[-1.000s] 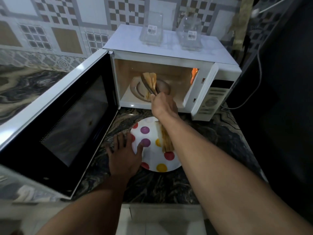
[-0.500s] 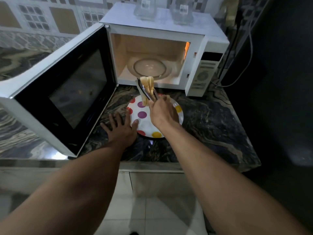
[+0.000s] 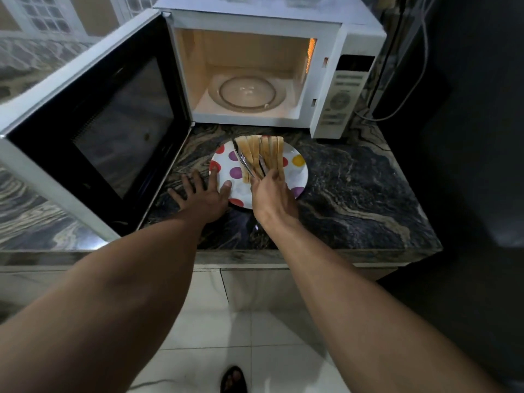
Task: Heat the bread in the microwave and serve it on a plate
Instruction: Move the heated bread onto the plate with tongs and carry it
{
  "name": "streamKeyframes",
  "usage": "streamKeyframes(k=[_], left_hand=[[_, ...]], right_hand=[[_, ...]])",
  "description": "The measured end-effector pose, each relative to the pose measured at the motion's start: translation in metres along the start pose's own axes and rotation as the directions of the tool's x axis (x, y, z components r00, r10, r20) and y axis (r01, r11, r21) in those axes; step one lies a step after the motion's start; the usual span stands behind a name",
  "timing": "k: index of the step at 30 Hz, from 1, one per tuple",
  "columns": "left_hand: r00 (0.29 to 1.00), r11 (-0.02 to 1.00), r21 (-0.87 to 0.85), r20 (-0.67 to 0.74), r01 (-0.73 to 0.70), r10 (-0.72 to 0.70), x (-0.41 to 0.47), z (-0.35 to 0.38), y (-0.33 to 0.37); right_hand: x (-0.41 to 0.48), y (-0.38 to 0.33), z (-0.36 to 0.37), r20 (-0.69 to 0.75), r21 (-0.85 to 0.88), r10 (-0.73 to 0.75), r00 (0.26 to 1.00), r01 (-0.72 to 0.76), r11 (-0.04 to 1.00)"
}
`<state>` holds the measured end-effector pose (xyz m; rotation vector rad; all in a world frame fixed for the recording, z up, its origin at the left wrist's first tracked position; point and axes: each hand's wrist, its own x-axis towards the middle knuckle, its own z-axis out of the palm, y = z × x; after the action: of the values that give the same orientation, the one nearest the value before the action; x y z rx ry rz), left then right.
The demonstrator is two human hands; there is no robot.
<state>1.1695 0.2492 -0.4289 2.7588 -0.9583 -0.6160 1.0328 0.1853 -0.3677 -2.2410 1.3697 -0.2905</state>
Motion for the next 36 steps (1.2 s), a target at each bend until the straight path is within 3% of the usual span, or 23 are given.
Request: streamKeyframes(k=[14, 31, 34, 36], left_hand=[[1.000, 1.000, 0.005, 0.011, -0.004, 0.004, 0.001, 0.000, -0.001], [0.999, 0.998, -0.058, 0.048, -0.012, 0.015, 0.001, -0.004, -0.003], [1.000, 0.998, -0.054, -0.023, -0.014, 0.012, 0.004, -0.013, 0.001], [0.982, 0.996, -0.042, -0.178, -0.073, 0.065, 0.005, -0.026, 0.007]], right_hand=[[-0.003, 0.005, 0.012, 0.012, -0.082, 0.023, 1.000, -0.022, 0.996], [0.005, -0.001, -0.018, -0.044, 0.037, -0.058, 0.997, 0.059, 0.998], [0.011, -0.002, -0.031, 0.004, 0.091, -0.020, 1.000, 0.020, 0.996], [0.017, -0.002, -0.036, 0.028, 0.191, 0.021, 0.999, -0.026, 0.981]])
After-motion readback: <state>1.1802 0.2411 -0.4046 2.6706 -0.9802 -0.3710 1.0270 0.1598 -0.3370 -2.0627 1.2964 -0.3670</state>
